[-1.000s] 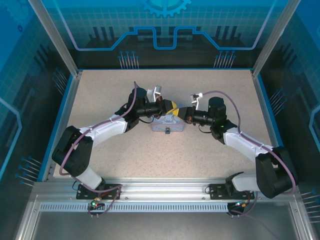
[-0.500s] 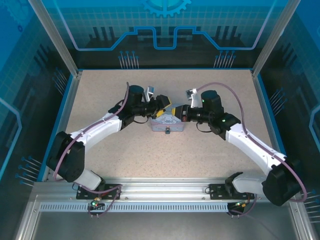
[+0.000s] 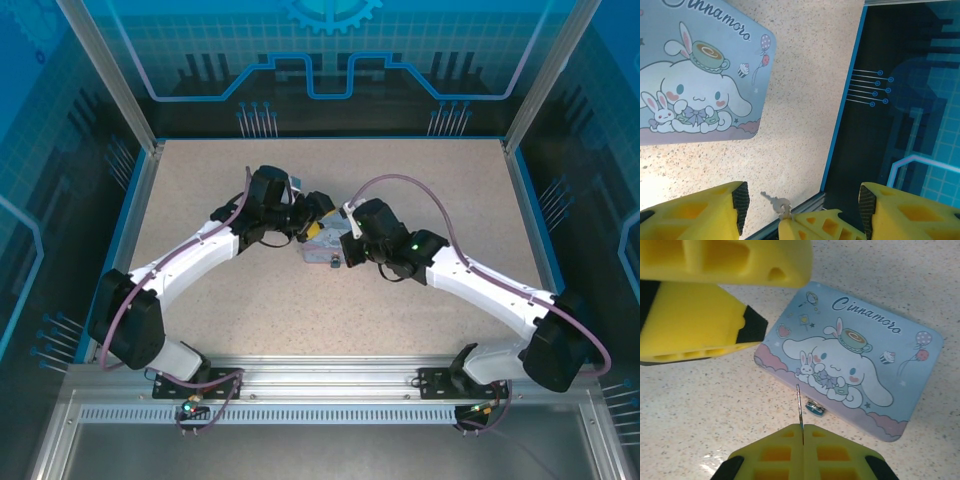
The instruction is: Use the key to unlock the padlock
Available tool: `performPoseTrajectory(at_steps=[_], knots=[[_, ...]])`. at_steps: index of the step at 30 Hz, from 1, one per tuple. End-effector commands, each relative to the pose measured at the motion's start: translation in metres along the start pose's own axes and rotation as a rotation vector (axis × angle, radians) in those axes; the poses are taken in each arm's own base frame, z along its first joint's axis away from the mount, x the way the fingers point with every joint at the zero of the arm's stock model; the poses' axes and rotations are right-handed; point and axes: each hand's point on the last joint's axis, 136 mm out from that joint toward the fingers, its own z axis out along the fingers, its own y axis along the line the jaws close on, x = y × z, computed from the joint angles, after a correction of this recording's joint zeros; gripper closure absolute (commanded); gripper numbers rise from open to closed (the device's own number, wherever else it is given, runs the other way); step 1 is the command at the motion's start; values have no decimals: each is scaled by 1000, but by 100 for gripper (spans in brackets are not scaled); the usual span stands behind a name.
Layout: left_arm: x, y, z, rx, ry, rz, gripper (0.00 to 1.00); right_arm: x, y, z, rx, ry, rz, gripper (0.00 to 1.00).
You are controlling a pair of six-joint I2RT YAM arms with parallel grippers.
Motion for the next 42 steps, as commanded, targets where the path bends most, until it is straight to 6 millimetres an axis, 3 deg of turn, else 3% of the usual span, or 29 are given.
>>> performPoseTrajectory(at_steps=[1, 11, 20, 26, 29, 35, 39, 41, 42], knots=[[7, 2, -5, -18, 2, -26, 39, -18, 3, -4, 27, -41, -47, 100], [12, -3, 14, -27, 27, -18, 39, -23, 11, -4, 6, -47, -62, 100], [9, -1, 27, -38, 33, -17, 48, -24, 12, -8, -1, -53, -60, 100], [8, -4, 33, -34, 38, -12, 67, -25, 12, -8, -2, -52, -60, 100], [8, -4, 34, -35, 41, -6, 71, -25, 13, -7, -5, -50, -61, 100], [8, -3, 35, -35, 47, 4, 98, -24, 14, -5, -8, -44, -58, 100], [9, -3, 37, -30, 52, 16, 100, -26, 14, -5, -9, -47, -54, 100], [9, -3, 37, -29, 50, 27, 100, -26, 14, -8, -9, -46, -45, 90], [8, -3, 37, -25, 44, 37, 100, -27, 13, -11, -19, -51, -36, 79]])
